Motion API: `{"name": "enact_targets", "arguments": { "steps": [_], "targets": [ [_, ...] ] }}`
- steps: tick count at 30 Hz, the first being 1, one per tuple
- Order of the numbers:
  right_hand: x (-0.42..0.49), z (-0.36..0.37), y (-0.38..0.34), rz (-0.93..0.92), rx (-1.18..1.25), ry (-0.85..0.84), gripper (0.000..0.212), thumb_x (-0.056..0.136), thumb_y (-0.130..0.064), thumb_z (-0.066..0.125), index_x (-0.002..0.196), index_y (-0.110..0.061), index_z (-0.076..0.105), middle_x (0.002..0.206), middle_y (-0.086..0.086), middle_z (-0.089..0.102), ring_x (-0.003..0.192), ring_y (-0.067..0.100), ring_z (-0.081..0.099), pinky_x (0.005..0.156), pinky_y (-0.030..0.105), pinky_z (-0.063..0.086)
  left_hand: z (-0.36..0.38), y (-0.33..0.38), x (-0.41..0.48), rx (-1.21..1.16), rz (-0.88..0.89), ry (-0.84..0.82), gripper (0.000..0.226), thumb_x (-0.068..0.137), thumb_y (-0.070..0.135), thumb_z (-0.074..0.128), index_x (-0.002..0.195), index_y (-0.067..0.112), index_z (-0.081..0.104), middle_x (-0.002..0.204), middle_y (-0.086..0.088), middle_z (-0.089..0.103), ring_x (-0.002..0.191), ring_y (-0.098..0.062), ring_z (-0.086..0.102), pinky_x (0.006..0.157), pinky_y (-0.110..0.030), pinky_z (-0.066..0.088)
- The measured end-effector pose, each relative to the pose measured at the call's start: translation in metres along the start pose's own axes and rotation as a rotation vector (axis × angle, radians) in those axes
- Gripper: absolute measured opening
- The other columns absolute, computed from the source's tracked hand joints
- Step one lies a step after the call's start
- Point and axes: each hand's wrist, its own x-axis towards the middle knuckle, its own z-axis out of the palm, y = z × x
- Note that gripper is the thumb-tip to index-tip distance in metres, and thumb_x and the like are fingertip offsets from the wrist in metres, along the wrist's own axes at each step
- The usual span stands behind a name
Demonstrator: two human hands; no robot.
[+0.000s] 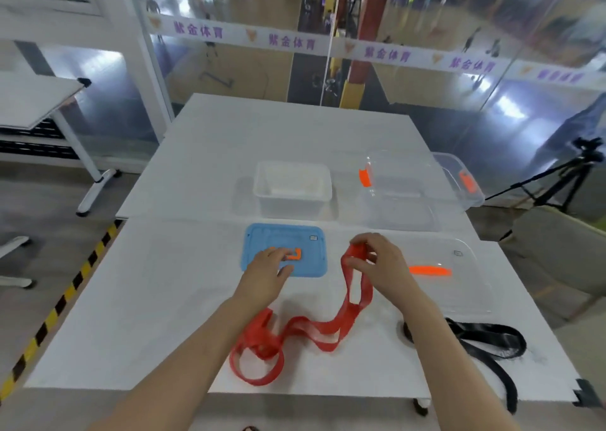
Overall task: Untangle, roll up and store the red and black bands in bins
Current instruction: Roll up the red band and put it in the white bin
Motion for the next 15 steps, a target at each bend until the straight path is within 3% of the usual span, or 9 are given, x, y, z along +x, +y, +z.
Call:
{"name": "enact_targets", "arguments": {
  "steps": [3,7,12,15],
  "targets": [
    [0.014,-0.011,-0.029,-0.062,0.044,0.021,0.027,0.082,-0.022,0.090,0.101,-0.030,0.073,0.100,-0.020,0.074,0.097,0.001,0.067,0.083,0.013,0.051,-0.027,0.025,0.009,-0.133,0.003,0.025,0.033,0.101,0.028,0.065,0.132,0.019,0.066,0.126,0.001,0.069,0.117,-0.014,0.061,0.098,-0.024,0.043],
    [0.032,-0.018,-0.064,-0.139,0.133,0.042,0.025,0.081,-0.019,0.091,0.098,-0.029,0.076,0.097,-0.018,0.076,0.092,-0.001,0.067,0.074,0.014,0.053,-0.049,0.056,0.015,-0.338,-0.024,0.072,0.039,0.095,0.029,0.074,0.132,0.020,0.068,0.126,0.004,0.070,0.117,-0.010,0.062,0.100,-0.022,0.049],
    [0.046,-0.025,-0.094,-0.206,0.236,-0.002,0.024,0.082,-0.016,0.089,0.102,-0.026,0.079,0.102,-0.015,0.078,0.097,-0.001,0.069,0.080,0.013,0.056,-0.077,0.080,0.019,-0.529,-0.010,0.182,0.035,0.089,0.024,0.080,0.122,0.027,0.069,0.120,0.013,0.073,0.115,0.000,0.066,0.101,-0.020,0.052],
    [0.050,-0.027,-0.107,-0.241,0.292,-0.032,0.022,0.084,-0.017,0.088,0.102,-0.026,0.079,0.104,-0.016,0.079,0.101,0.001,0.071,0.084,0.015,0.056,-0.086,0.089,0.015,-0.532,0.040,0.140,0.031,0.087,0.022,0.082,0.115,0.028,0.069,0.113,0.016,0.074,0.112,0.001,0.067,0.096,-0.018,0.054]
  ]
}}
